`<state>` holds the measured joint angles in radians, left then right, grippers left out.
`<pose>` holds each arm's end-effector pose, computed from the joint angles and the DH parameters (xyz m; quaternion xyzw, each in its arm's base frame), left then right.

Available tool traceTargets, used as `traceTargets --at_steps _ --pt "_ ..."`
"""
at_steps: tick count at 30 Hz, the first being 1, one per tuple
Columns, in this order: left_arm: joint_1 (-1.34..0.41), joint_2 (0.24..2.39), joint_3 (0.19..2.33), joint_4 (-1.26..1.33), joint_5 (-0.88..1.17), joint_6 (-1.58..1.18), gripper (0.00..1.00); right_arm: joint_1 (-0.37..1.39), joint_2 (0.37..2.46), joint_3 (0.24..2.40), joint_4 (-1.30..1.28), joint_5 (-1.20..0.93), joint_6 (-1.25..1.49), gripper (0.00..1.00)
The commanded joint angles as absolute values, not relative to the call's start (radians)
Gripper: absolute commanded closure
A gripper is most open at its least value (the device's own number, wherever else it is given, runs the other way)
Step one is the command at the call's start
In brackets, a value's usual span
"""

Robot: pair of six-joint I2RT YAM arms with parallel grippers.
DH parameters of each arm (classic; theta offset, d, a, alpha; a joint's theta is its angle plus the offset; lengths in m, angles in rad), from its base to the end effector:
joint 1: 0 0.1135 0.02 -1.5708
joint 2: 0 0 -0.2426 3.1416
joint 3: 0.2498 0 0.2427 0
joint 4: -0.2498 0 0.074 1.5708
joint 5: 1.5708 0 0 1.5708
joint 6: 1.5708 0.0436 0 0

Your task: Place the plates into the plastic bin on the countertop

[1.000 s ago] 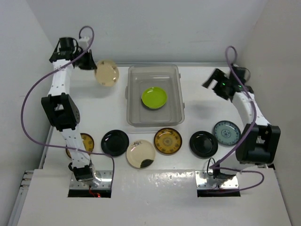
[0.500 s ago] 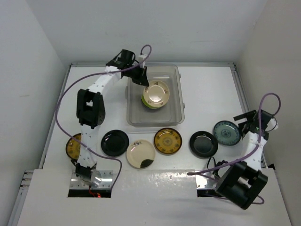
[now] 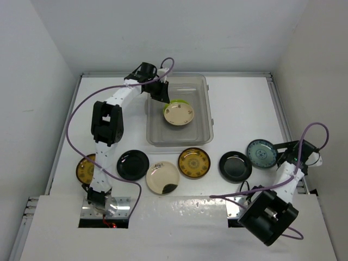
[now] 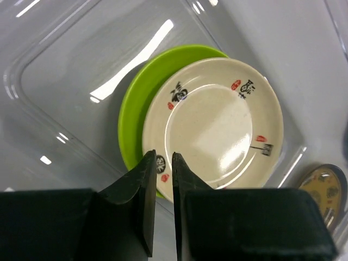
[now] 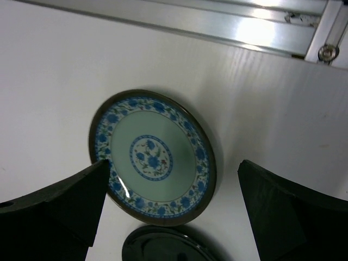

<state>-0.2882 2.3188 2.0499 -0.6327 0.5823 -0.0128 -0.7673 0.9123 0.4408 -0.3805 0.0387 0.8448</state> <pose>0.4689 -0.1640 0.2001 0.2176 0.8833 -0.3152 0.2704 0.1325 -0.1301 0.1635 0.6800 0.6431 -0.0045 0.3521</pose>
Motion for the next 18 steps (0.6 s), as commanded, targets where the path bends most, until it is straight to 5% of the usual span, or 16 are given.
traceTargets --at_steps 1,5,11,18 --pt "-0.285 2.289 2.048 -0.580 0.516 -0.015 0.81 -0.778 0.926 0.400 -0.333 0.020 0.891 0.00" --pt "-0.285 2.299 2.060 -0.580 0.470 -0.015 0.81 -0.779 0.956 0.367 -0.293 0.005 0.885 0.00" --pt "-0.285 2.289 2.069 -0.571 0.459 -0.003 0.60 -0.778 1.035 0.342 -0.241 -0.032 0.857 0.03" --pt "-0.276 2.220 2.079 -0.571 0.477 0.034 0.52 -0.778 1.179 0.279 -0.060 -0.104 0.890 0.24"
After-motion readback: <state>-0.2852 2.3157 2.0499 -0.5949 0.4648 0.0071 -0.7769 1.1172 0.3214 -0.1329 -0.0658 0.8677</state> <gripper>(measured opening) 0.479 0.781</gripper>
